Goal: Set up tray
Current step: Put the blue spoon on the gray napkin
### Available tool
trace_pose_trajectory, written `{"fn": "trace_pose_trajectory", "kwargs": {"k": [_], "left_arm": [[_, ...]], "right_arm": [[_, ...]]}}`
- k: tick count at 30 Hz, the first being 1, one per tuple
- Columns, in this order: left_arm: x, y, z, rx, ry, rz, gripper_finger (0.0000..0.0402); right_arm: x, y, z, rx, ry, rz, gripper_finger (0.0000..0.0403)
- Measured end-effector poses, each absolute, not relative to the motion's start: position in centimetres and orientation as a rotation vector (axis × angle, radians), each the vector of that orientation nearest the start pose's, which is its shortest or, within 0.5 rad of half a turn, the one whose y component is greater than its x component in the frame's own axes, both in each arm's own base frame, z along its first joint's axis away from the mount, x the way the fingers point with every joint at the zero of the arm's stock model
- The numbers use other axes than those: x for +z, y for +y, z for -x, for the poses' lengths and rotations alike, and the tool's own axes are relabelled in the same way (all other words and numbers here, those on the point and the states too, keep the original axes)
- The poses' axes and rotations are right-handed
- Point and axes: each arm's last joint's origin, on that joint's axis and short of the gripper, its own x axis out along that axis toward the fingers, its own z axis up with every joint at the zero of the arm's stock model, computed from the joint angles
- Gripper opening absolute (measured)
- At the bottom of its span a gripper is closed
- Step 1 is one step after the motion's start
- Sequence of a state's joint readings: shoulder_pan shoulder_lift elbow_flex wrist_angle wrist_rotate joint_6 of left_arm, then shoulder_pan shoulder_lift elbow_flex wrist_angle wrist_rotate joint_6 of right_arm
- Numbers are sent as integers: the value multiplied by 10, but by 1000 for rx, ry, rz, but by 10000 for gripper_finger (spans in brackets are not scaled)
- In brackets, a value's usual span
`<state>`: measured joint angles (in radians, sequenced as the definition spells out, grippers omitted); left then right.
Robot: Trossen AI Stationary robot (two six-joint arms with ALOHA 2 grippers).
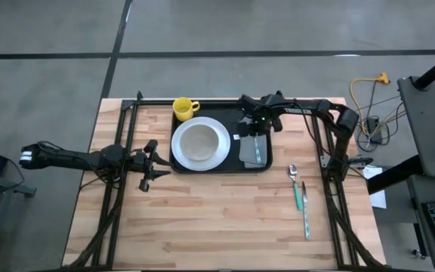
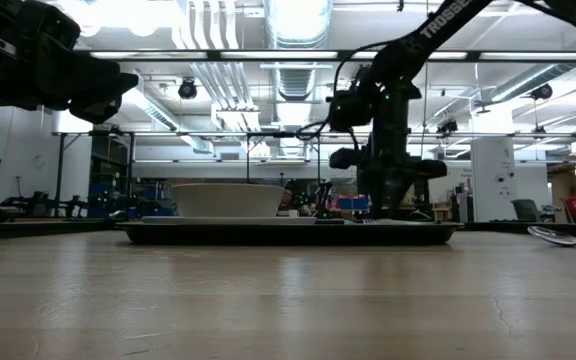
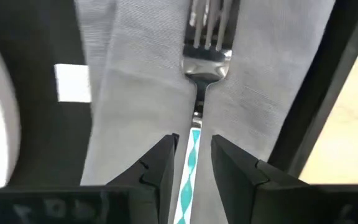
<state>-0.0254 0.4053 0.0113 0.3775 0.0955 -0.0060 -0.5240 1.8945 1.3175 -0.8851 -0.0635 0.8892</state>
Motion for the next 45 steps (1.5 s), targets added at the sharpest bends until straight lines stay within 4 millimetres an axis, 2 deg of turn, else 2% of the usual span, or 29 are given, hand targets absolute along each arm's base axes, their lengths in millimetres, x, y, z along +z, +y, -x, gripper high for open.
{"fn": "trace_pose_trajectory", "kwargs": {"k": [7,16,20,28,37,41,45], "left_arm": [[167,-6,-123,-121,18,7,108],[167,-6,-123,-121,18,7,108],[167,-6,-123,-121,18,7,108],[167,-6,-123,-121,18,7,108],[167,-6,-123,-121,18,7,108],[167,-6,-123,-121,17,7,108],[167,-6,-123,-121,18,7,108]], "right_arm": [[188,-165,-305,-910,1214,-1057,82],[192,-146,-310,-856,1263,-1022,68],[193,-138,-310,-778,1324,-1054,69],[198,-102,-308,-796,1446,-993,80],[212,-64,-310,-789,1408,-982,86],[218,-49,-302,-813,1382,-970,79],[218,-35,-283,-853,1376,-988,71]]}}
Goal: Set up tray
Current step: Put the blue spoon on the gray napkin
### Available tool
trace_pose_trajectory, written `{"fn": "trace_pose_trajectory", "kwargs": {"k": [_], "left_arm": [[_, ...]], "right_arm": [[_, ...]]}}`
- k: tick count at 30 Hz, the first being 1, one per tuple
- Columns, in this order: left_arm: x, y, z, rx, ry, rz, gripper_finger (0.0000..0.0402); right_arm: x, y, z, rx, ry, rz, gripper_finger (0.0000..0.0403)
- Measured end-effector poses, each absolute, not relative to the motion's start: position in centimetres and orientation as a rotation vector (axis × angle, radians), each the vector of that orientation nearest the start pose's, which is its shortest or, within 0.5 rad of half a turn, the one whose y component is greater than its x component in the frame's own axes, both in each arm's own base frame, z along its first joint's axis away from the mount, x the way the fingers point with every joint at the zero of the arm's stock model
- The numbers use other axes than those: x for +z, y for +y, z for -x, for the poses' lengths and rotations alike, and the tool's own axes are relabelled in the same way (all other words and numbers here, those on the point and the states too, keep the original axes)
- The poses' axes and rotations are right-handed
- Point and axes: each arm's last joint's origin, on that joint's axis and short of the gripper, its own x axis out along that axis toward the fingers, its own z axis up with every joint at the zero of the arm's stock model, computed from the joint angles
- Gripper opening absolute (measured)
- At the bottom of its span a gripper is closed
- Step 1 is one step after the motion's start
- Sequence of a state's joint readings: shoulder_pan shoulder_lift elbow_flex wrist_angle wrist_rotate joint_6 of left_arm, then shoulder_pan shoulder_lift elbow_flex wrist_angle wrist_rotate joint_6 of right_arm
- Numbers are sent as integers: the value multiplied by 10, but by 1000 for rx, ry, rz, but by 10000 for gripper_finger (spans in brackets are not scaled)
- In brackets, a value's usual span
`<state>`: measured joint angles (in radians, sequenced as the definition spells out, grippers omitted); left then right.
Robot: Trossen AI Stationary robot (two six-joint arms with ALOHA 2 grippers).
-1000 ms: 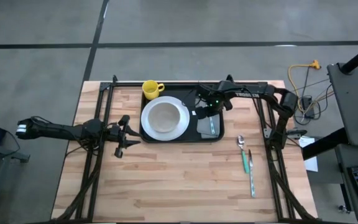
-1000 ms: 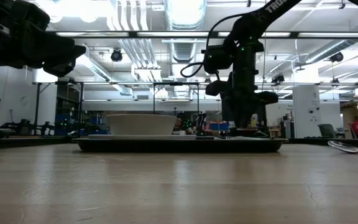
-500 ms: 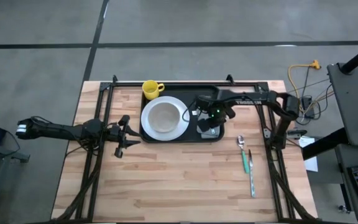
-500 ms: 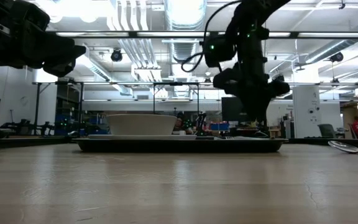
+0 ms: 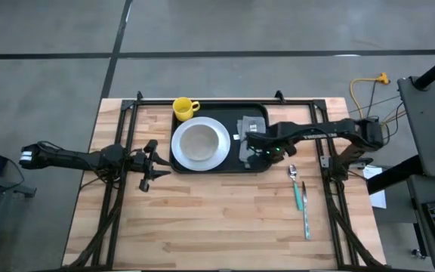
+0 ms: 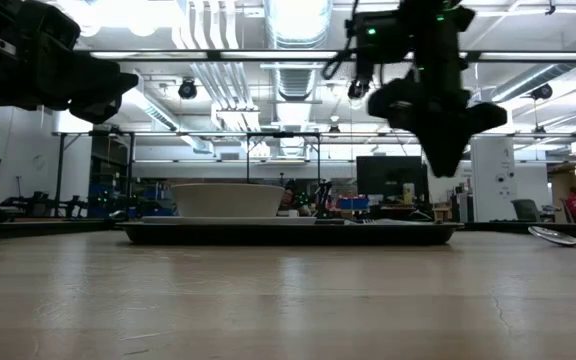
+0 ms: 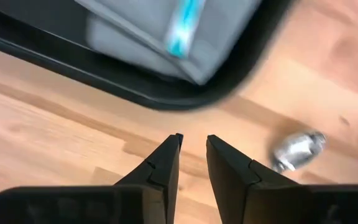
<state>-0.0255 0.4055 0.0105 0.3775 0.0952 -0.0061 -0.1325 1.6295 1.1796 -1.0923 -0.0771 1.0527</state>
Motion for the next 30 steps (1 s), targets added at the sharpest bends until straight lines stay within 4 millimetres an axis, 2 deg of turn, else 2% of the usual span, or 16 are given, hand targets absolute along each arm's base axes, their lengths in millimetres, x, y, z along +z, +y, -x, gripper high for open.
{"fn": "trace_pose_trajectory", "kwargs": {"k": [9,15,23,30], "left_arm": [[167,-6,-123,-121,18,7,108],[167,-6,-123,-120,18,7,108],[167,-6,-123,-121,18,7,108],[167,-6,-123,-121,18,7,108]], "right_arm": [[200,-3,-224,-951,1353,-1072,74],[196,13,-196,-986,1331,-1117,83],[190,35,-183,-1013,1343,-1121,82],[179,44,-174,-1066,1344,-1103,69]]}}
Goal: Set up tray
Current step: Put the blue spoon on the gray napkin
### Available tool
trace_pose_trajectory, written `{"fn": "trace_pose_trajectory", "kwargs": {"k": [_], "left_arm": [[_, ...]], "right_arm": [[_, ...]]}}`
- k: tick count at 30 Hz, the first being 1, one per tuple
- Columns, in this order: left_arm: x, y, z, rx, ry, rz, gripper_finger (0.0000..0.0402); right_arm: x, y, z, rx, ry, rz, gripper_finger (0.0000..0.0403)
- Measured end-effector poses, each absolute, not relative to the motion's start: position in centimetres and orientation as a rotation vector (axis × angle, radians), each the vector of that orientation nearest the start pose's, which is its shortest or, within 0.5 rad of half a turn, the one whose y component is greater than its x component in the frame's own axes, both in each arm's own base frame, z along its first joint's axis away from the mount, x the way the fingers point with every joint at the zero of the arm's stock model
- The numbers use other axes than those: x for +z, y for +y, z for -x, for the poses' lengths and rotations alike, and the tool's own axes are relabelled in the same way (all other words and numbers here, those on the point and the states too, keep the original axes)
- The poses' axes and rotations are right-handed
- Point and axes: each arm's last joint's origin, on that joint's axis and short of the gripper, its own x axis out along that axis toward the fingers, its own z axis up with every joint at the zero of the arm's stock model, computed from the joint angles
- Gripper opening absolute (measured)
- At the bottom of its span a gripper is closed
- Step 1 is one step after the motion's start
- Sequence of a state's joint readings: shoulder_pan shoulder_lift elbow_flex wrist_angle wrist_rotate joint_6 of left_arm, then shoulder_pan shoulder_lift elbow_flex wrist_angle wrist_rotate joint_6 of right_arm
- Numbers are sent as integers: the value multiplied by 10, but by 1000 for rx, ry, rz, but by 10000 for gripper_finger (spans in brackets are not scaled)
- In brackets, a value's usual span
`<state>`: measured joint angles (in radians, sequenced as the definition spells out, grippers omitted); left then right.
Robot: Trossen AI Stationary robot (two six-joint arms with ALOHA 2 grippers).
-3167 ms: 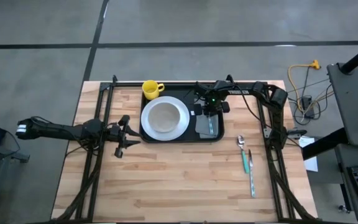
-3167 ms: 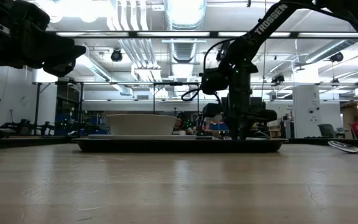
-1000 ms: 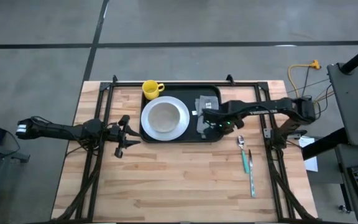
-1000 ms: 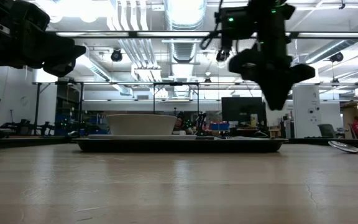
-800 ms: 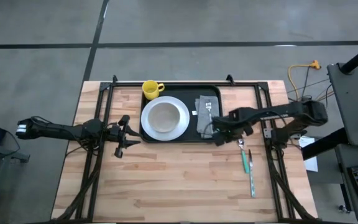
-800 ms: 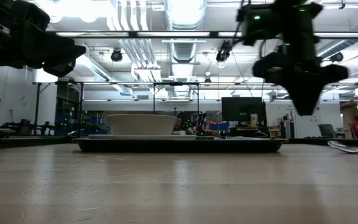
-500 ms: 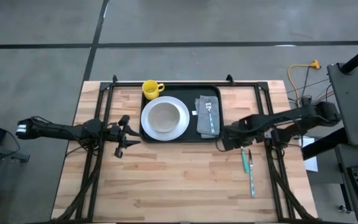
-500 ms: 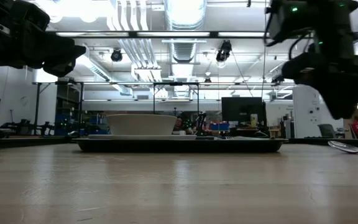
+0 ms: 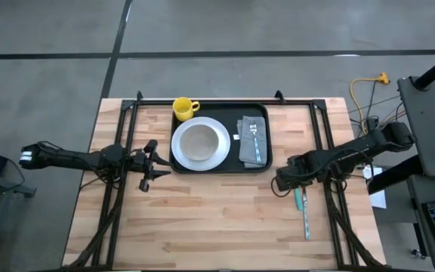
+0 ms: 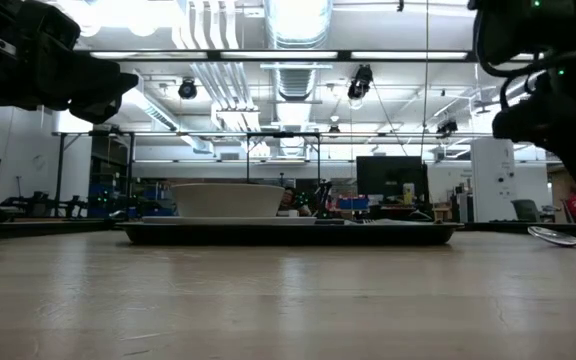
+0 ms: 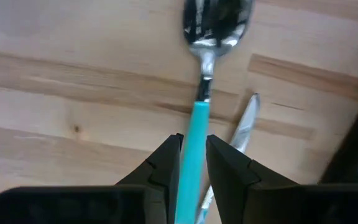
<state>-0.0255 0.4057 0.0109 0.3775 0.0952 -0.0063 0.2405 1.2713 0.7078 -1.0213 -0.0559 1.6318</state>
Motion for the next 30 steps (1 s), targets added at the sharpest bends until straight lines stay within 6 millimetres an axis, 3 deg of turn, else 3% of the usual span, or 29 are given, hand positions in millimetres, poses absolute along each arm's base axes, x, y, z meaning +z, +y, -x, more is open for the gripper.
{"fn": "trace_pose_trajectory", "kwargs": {"k": [13,30], "left_arm": [[167,-6,-123,-121,18,7,108],[167,-6,-123,-120,17,6,108]], "right_arm": [[144,43,-162,-1049,1343,-1136,82],[131,42,-156,-1050,1328,-1162,70]]}}
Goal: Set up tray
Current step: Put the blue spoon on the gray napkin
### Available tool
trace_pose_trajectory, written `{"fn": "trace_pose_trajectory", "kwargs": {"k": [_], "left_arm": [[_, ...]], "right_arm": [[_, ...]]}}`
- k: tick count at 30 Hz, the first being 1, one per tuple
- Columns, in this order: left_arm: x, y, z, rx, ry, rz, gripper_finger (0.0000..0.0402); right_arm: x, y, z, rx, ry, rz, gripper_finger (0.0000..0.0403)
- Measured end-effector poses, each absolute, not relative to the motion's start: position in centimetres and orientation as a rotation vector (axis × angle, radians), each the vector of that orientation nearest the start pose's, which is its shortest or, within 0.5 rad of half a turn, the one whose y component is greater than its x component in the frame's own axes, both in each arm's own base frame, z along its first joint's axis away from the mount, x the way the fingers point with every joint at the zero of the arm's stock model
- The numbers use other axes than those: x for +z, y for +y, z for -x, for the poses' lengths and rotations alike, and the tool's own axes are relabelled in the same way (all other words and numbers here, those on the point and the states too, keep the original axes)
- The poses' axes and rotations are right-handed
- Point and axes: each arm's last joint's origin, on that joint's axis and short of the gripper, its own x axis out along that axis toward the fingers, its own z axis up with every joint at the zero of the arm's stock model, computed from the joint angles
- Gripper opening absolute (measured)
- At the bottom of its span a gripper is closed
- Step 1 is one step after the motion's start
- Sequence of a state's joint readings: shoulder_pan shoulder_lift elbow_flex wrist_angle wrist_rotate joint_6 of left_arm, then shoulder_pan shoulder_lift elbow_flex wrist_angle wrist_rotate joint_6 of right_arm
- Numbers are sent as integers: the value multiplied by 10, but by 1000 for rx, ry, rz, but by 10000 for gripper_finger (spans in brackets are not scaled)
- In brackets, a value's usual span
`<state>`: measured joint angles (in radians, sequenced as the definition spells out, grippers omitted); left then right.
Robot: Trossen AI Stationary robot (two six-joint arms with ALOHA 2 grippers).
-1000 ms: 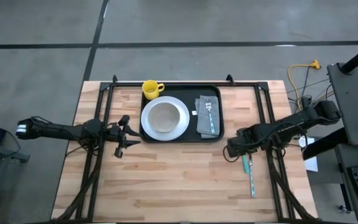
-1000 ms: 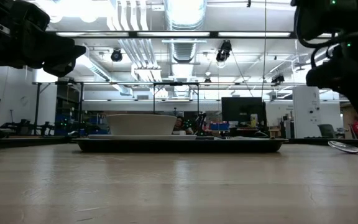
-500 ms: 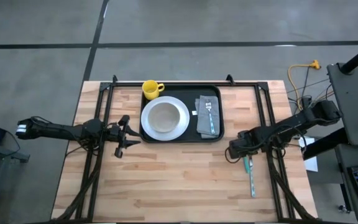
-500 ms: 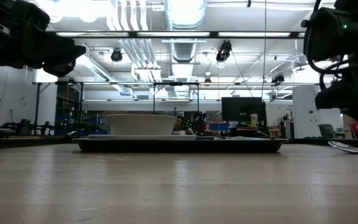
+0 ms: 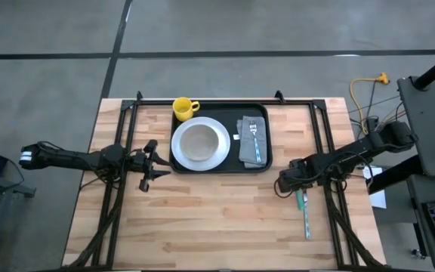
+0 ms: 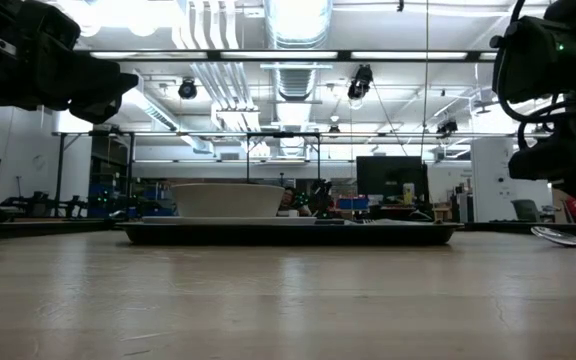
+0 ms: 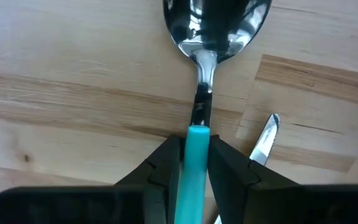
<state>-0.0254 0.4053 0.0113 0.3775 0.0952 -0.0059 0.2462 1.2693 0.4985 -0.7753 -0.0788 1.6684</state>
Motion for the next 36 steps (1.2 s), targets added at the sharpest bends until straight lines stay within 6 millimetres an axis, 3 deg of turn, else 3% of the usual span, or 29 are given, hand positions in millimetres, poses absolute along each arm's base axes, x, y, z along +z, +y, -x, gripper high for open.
{"fn": "trace_pose_trajectory", "kwargs": {"k": [8,12,22,36], "left_arm": [[167,-6,-123,-121,18,7,108],[167,-6,-123,-120,18,7,108],[167,-6,-123,-121,18,7,108],[167,-6,-123,-121,18,7,108]], "right_arm": [[132,42,-158,-1094,1298,-1215,64],[134,42,-159,-1108,1289,-1235,41],[150,42,-174,-1041,1249,-1256,31],[174,10,-196,-1050,1114,-1294,31]]}}
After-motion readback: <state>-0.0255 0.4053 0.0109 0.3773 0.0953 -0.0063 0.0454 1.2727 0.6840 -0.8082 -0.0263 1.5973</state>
